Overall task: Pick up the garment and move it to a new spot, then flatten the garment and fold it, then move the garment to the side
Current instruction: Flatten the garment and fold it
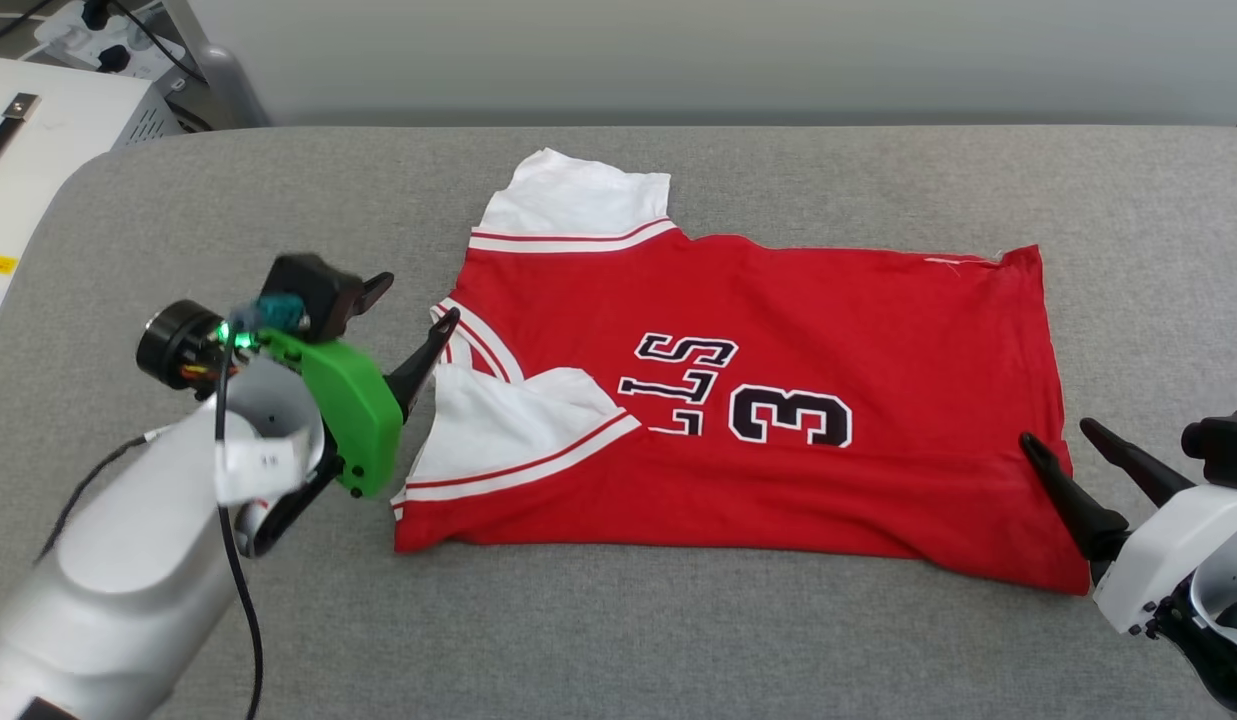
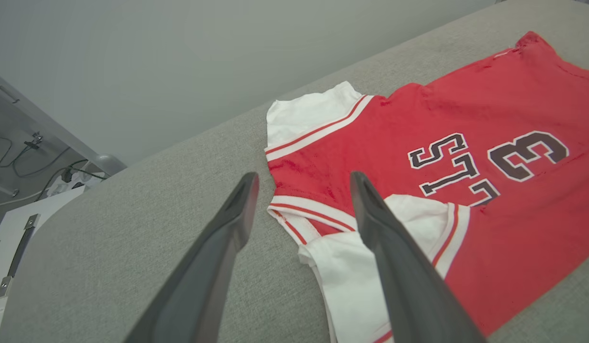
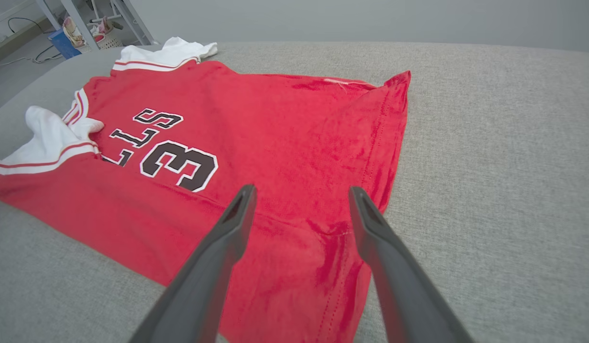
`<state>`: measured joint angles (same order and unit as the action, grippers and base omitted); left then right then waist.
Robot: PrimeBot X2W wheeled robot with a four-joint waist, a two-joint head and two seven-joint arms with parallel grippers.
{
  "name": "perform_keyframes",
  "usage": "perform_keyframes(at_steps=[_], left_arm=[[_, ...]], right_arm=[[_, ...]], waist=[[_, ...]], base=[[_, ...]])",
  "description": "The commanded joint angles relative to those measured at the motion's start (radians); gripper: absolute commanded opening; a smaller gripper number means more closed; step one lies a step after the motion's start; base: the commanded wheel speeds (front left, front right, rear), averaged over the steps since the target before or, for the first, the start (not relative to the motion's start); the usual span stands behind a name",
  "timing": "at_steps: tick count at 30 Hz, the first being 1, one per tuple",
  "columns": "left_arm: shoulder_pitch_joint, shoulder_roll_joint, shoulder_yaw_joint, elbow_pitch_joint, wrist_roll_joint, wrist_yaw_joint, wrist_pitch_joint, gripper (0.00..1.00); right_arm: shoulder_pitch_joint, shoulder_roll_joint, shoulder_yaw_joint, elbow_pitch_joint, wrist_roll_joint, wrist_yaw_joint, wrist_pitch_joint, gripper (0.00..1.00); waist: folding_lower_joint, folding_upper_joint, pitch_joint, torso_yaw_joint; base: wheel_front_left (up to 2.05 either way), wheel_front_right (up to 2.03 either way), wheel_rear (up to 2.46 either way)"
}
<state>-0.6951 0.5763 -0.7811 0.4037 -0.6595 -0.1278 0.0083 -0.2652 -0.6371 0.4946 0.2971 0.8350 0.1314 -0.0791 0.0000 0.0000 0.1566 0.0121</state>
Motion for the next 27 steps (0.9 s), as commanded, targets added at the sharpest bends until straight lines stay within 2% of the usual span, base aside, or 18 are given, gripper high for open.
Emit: perform_keyframes(at_steps=[1,5,12,18,23,27], left_arm=[[-0.028,0.025,-0.015,-0.031,-0.054,-0.003,0.054,1.0],[-0.073,0.075,-0.055,-0.139,-0.238,-0.003,0.266,1.0],[-0.112,0.099,-0.125,-0.128,-0.392,0.003,0.599,1.0],[-0.079,0.097,-0.158,-0.059,-0.419,0.015,0.672,1.0],[-0.044,0.088,-0.177,0.011,-0.411,0.017,0.657,1.0],[-0.02,0.059,-0.195,0.074,-0.412,0.013,0.639,1.0]], right_arm=[[0.014,0.002,-0.009,-0.009,-0.01,-0.001,0.007,1.0],[0.026,0.008,-0.033,-0.028,-0.025,-0.001,0.032,1.0],[0.044,0.019,-0.064,-0.063,-0.043,-0.001,0.079,1.0],[0.05,0.031,-0.078,-0.085,-0.051,-0.001,0.104,1.0],[0.048,0.037,-0.086,-0.097,-0.056,-0.001,0.114,1.0],[0.037,0.04,-0.09,-0.104,-0.059,-0.001,0.123,1.0]], waist=[[0.0,0.0,-0.003,0.002],[0.0,0.0,-0.007,0.004],[0.0,0.0,-0.007,-0.004],[0.0,0.0,0.006,-0.024],[0.0,0.0,0.025,-0.035],[0.0,0.0,0.044,-0.041]], base=[[0.0,0.0,0.0],[0.0,0.0,0.0],[0.0,0.0,0.0],[0.0,0.0,0.0],[0.0,0.0,0.0],[0.0,0.0,0.0]])
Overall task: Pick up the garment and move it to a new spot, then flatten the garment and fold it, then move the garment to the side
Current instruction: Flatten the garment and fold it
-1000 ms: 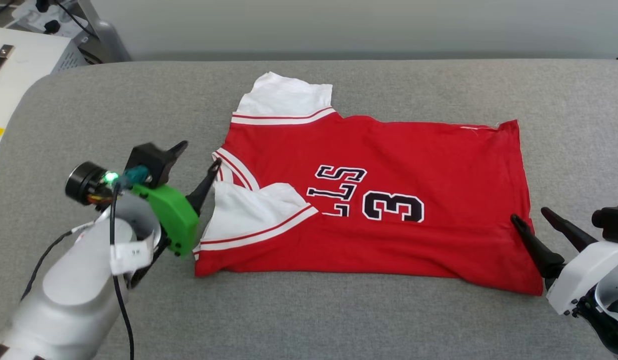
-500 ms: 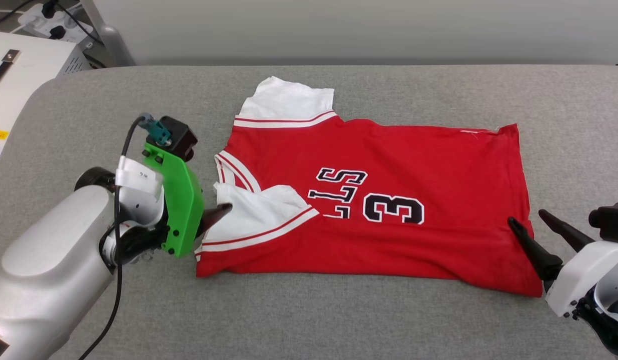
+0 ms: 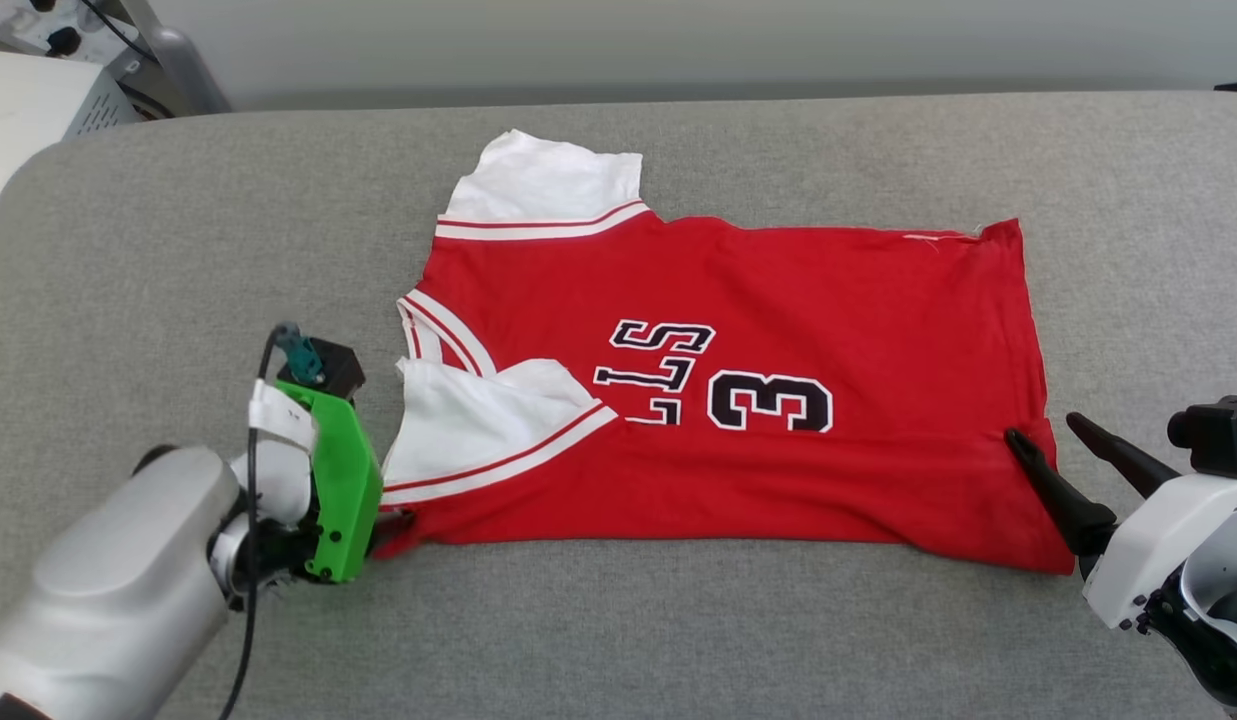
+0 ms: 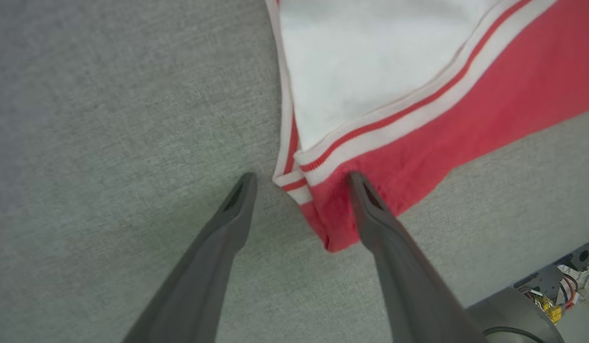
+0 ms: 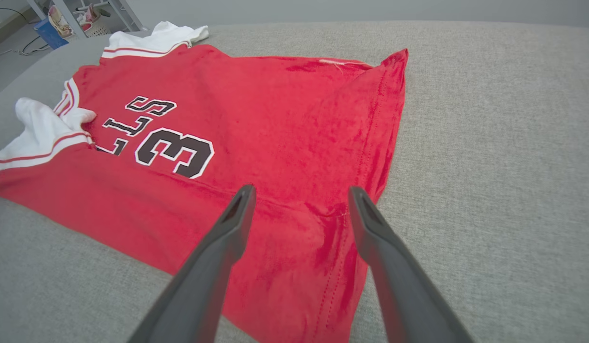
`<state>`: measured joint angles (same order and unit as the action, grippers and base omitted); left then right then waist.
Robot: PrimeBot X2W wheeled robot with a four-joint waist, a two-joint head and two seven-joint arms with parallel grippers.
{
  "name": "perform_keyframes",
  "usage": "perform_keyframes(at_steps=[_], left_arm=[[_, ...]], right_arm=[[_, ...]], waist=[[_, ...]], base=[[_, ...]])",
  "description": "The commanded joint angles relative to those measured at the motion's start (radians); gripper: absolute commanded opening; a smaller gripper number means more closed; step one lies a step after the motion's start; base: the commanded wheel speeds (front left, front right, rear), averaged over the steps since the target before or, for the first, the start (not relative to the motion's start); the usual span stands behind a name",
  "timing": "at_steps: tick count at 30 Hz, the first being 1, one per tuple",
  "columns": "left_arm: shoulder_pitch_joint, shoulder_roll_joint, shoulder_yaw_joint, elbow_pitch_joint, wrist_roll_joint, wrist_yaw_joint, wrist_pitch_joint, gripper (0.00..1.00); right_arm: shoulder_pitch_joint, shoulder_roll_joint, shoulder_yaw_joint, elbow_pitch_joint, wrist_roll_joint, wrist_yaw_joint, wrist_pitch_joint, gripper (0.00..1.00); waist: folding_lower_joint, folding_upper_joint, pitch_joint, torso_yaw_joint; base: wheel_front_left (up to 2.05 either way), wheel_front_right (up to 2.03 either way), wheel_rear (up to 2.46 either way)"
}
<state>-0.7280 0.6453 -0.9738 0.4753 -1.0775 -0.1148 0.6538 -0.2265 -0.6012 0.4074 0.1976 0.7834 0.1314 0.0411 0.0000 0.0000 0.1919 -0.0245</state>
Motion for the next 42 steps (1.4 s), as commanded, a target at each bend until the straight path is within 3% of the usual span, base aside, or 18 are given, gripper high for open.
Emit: perform_keyframes(at_steps=[1,10,11,12,17,21,31,36,42], left_arm=[[0.018,-0.022,-0.007,0.019,0.004,-0.002,-0.012,1.0],[0.043,-0.097,-0.051,0.129,-0.004,-0.013,-0.048,1.0],[0.042,-0.099,-0.058,0.135,-0.002,-0.014,-0.053,0.41],[0.042,-0.101,-0.06,0.138,-0.003,-0.014,-0.063,0.0],[0.028,-0.067,-0.068,0.1,-0.001,-0.015,-0.146,0.0],[0.013,-0.008,-0.068,0.034,0.001,-0.016,-0.203,0.0],[0.029,0.079,-0.058,-0.106,0.0,-0.008,-0.255,0.0],[0.037,0.089,-0.061,-0.148,0.01,0.012,-0.26,0.0],[0.035,0.091,-0.063,-0.172,0.021,0.03,-0.262,0.0]], right_arm=[[-0.005,0.005,-0.004,-0.005,-0.009,-0.001,0.004,1.0],[-0.033,0.015,0.002,-0.002,-0.013,-0.001,0.015,1.0],[-0.036,0.013,0.001,-0.002,-0.014,-0.001,0.016,1.0],[-0.039,0.012,0.0,-0.003,-0.014,-0.001,0.016,1.0],[-0.07,-0.021,0.006,-0.021,-0.041,-0.001,0.038,1.0],[-0.098,-0.074,-0.002,-0.055,-0.044,-0.001,0.101,1.0],[-0.071,-0.207,0.013,-0.125,0.041,-0.001,0.516,1.0],[-0.057,-0.19,0.015,-0.107,0.055,-0.001,0.602,1.0],[-0.068,-0.113,0.024,-0.026,0.042,-0.001,0.587,1.0]], waist=[[0.0,0.0,0.013,-0.005],[0.0,0.0,0.036,-0.011],[0.0,0.0,0.035,-0.012],[0.0,0.0,0.034,-0.012],[0.0,0.0,0.015,-0.022],[0.0,0.0,-0.002,-0.022],[0.0,0.0,-0.013,-0.01],[0.0,0.0,0.0,-0.004],[0.0,0.0,0.026,0.005]], base=[[0.0,0.0,0.0],[0.0,0.0,0.0],[0.0,0.0,0.0],[0.0,0.0,0.0],[0.0,0.0,0.0],[0.0,0.0,0.0],[0.0,0.0,0.0],[0.0,0.0,0.0],[0.0,0.0,0.0]])
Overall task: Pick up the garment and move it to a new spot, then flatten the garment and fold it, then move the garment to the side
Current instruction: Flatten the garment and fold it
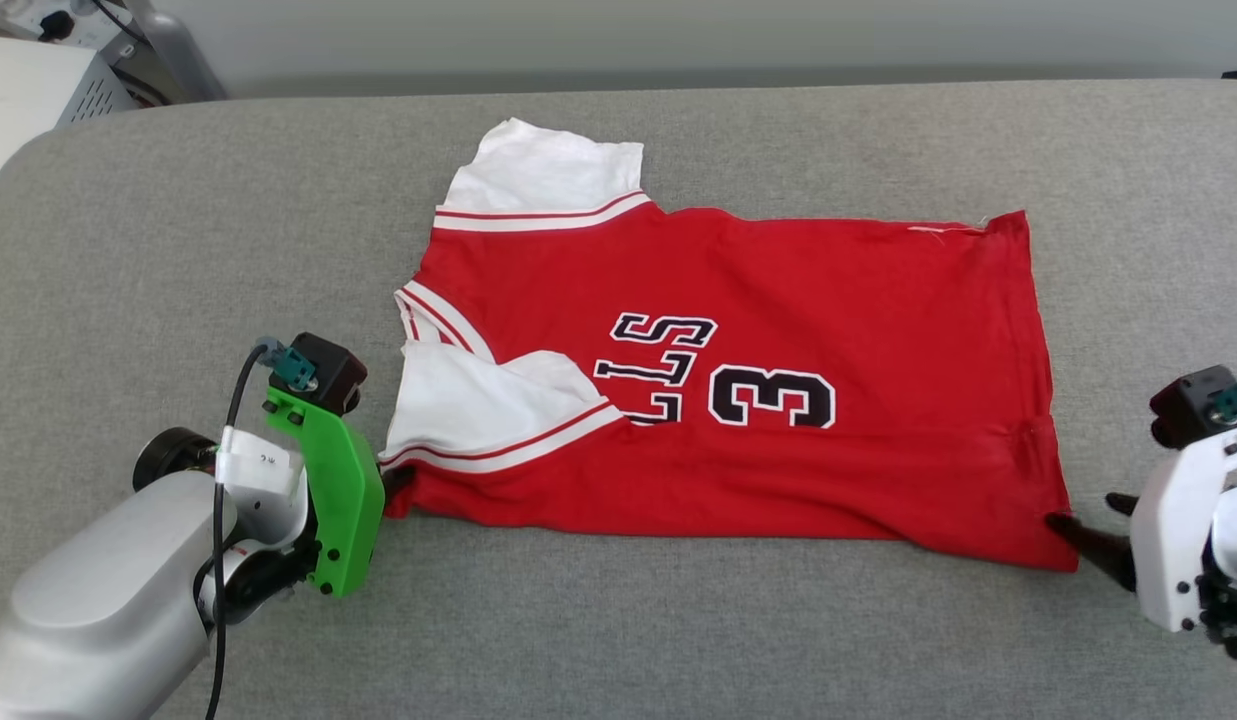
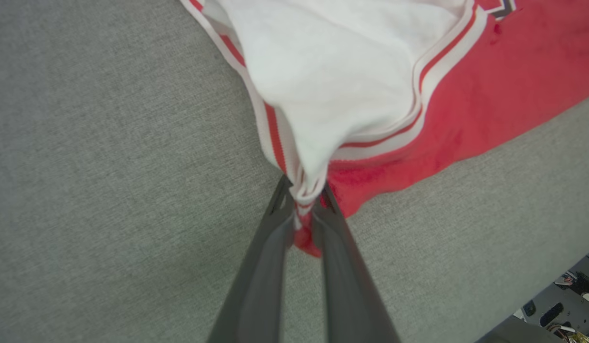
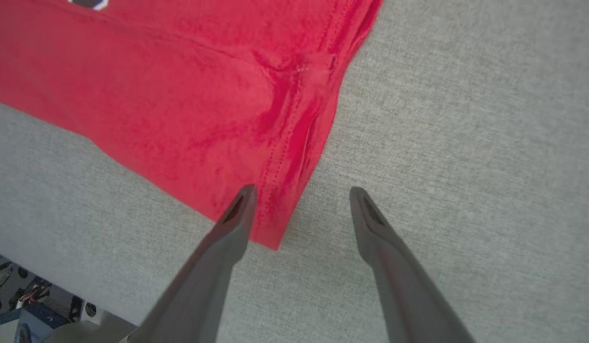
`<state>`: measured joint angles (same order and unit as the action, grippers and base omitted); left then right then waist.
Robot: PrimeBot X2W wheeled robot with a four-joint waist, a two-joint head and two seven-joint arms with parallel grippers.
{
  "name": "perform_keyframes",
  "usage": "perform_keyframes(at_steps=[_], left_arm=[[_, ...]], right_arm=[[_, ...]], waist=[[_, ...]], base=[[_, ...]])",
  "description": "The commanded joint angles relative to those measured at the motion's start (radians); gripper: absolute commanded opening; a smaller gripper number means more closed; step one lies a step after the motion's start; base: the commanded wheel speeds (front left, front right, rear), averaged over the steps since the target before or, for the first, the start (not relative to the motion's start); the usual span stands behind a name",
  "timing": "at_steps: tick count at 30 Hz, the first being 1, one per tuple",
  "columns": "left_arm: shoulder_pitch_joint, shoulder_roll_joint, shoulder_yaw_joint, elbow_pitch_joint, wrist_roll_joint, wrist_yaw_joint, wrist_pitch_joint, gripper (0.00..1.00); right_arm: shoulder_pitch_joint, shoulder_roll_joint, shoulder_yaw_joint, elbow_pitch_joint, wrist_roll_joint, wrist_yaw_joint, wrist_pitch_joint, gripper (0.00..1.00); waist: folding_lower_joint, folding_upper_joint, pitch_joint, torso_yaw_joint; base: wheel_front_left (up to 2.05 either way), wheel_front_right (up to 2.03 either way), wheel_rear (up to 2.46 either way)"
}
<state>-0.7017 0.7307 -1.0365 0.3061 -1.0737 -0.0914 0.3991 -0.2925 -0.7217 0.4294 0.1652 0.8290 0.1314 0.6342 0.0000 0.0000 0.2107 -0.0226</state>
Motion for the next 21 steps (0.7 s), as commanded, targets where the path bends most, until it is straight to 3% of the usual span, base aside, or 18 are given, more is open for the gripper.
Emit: perform_keyframes(at_steps=[1,8,12,13,14,21], left_arm=[[0.008,0.006,0.001,-0.005,0.016,0.008,-0.008,0.0],[0.018,0.0,0.002,-0.003,0.012,0.019,-0.019,0.0],[0.034,-0.001,-0.001,0.006,0.006,0.019,-0.025,0.0],[0.039,0.001,-0.002,0.008,0.004,0.019,-0.028,0.0],[0.043,0.002,-0.003,0.011,0.003,0.019,-0.029,0.0],[0.076,0.015,-0.007,0.016,-0.005,0.021,-0.043,0.0]], right_arm=[[-0.007,0.019,0.004,0.025,-0.006,-0.001,-0.013,1.0],[0.001,0.115,0.076,0.184,-0.005,-0.001,-0.069,1.0],[0.01,0.137,0.125,0.231,0.023,-0.001,-0.099,1.0],[0.006,0.136,0.134,0.237,0.029,-0.001,-0.115,0.26],[0.0,0.133,0.139,0.239,0.032,-0.001,-0.132,0.0],[-0.035,0.075,0.149,0.221,0.051,-0.001,-0.258,0.0]], waist=[[0.0,0.0,0.011,0.004],[0.0,0.0,0.035,0.015],[0.0,0.0,0.039,0.014],[0.0,0.0,0.038,0.013],[0.0,0.0,0.036,0.011],[0.0,0.0,-0.017,0.002]], base=[[0.0,0.0,0.0],[0.0,0.0,0.0],[0.0,0.0,0.0],[0.0,0.0,0.0],[0.0,0.0,0.0],[0.0,0.0,0.0]])
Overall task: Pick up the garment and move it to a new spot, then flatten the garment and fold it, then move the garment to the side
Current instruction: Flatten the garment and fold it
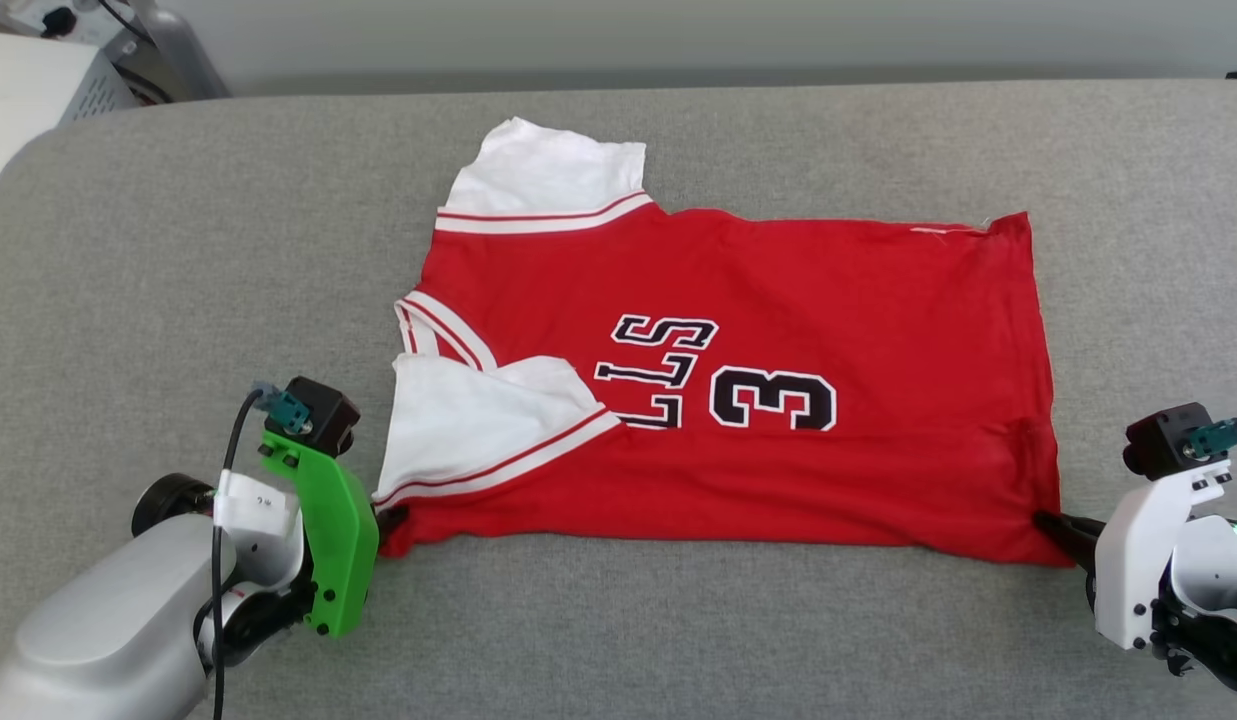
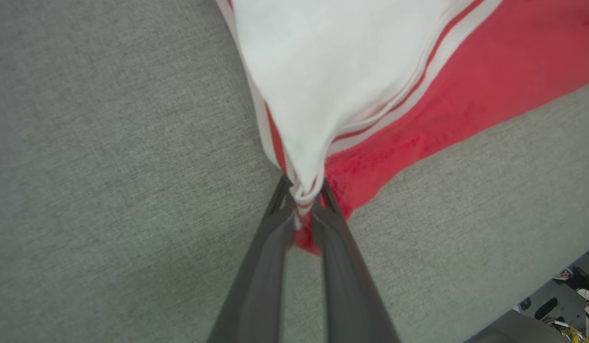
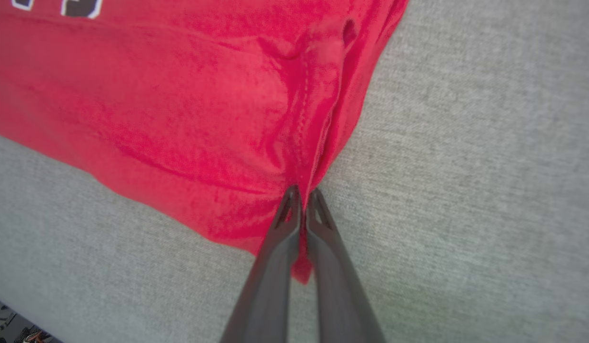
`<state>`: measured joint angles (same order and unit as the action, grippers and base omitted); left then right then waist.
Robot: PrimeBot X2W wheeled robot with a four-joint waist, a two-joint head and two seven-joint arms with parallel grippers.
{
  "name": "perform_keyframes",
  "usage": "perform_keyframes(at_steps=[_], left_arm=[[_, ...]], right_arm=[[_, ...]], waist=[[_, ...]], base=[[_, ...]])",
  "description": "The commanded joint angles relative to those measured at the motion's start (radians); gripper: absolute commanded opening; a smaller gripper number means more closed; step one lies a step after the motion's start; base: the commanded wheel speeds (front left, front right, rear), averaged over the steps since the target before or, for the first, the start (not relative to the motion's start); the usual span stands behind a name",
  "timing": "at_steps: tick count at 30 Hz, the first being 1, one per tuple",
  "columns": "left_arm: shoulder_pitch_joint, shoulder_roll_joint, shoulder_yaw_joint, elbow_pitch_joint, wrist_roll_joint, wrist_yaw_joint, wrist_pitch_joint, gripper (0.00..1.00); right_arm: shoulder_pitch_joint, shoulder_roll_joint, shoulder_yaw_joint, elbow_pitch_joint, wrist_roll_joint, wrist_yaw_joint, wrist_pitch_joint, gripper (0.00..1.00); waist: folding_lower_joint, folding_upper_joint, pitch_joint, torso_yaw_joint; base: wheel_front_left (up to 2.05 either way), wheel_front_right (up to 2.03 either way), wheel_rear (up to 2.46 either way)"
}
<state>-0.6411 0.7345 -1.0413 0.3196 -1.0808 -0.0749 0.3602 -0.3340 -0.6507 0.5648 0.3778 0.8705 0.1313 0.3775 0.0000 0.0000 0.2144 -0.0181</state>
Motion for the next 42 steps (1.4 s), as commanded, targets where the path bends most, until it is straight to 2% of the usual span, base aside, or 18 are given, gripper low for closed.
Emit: perform_keyframes(at_steps=[1,10,18,25,31,34,37,38,39,40,42], left_arm=[[0.019,0.015,-0.002,-0.001,0.001,0.005,-0.006,0.0],[0.089,0.079,-0.002,-0.103,-0.014,0.035,-0.025,0.0],[0.171,0.128,-0.014,-0.226,-0.03,0.092,-0.03,0.0],[0.206,0.113,-0.029,-0.215,-0.041,0.118,-0.029,0.0],[0.213,0.069,-0.036,-0.139,-0.049,0.107,-0.041,0.0],[0.214,0.055,-0.043,-0.106,-0.042,0.1,-0.049,0.0],[0.223,0.048,-0.033,-0.086,-0.05,0.098,-0.077,0.0],[0.226,0.051,-0.031,-0.083,-0.051,0.098,-0.083,0.24],[0.228,0.056,-0.028,-0.082,-0.049,0.101,-0.091,0.68],[0.228,0.062,-0.024,-0.084,-0.043,0.105,-0.103,1.0],[0.23,0.076,-0.016,-0.093,-0.037,0.111,-0.123,1.0]], right_arm=[[0.008,-0.004,0.012,0.0,0.014,-0.001,-0.013,0.0],[0.113,-0.095,-0.035,-0.126,0.048,-0.001,-0.057,0.0],[0.252,-0.125,-0.13,-0.242,0.048,-0.001,-0.029,0.0],[0.286,-0.073,-0.195,-0.238,0.022,-0.001,0.026,0.0],[0.256,-0.004,-0.188,-0.153,0.001,-0.001,0.052,0.0],[0.247,0.002,-0.174,-0.113,-0.039,-0.001,0.025,0.0],[0.25,0.025,-0.175,-0.094,-0.032,-0.001,-0.016,0.0],[0.251,0.026,-0.174,-0.094,-0.031,-0.001,-0.025,0.04],[0.251,0.024,-0.177,-0.093,-0.037,-0.001,-0.043,0.42],[0.253,0.022,-0.18,-0.093,-0.043,-0.001,-0.058,1.0],[0.257,0.021,-0.191,-0.097,-0.053,-0.001,-0.094,1.0]], waist=[[0.0,0.0,-0.029,-0.003],[0.0,0.0,-0.1,0.0],[0.0,0.0,-0.112,0.002],[0.0,0.0,-0.078,-0.005],[0.0,0.0,-0.058,-0.006],[0.0,0.0,-0.06,-0.004],[0.0,0.0,-0.073,-0.003],[0.0,0.0,-0.077,-0.003],[0.0,0.0,-0.083,-0.002],[0.0,0.0,-0.088,-0.002],[0.0,0.0,-0.101,0.0]], base=[[0.0,0.0,0.0],[0.0,0.0,0.0],[0.0,0.0,0.0],[0.0,0.0,0.0],[0.0,0.0,0.0],[0.0,0.0,0.0],[0.0,0.0,0.0],[0.0,0.0,0.0],[0.0,0.0,0.0],[0.0,0.0,0.0],[0.0,0.0,0.0]])
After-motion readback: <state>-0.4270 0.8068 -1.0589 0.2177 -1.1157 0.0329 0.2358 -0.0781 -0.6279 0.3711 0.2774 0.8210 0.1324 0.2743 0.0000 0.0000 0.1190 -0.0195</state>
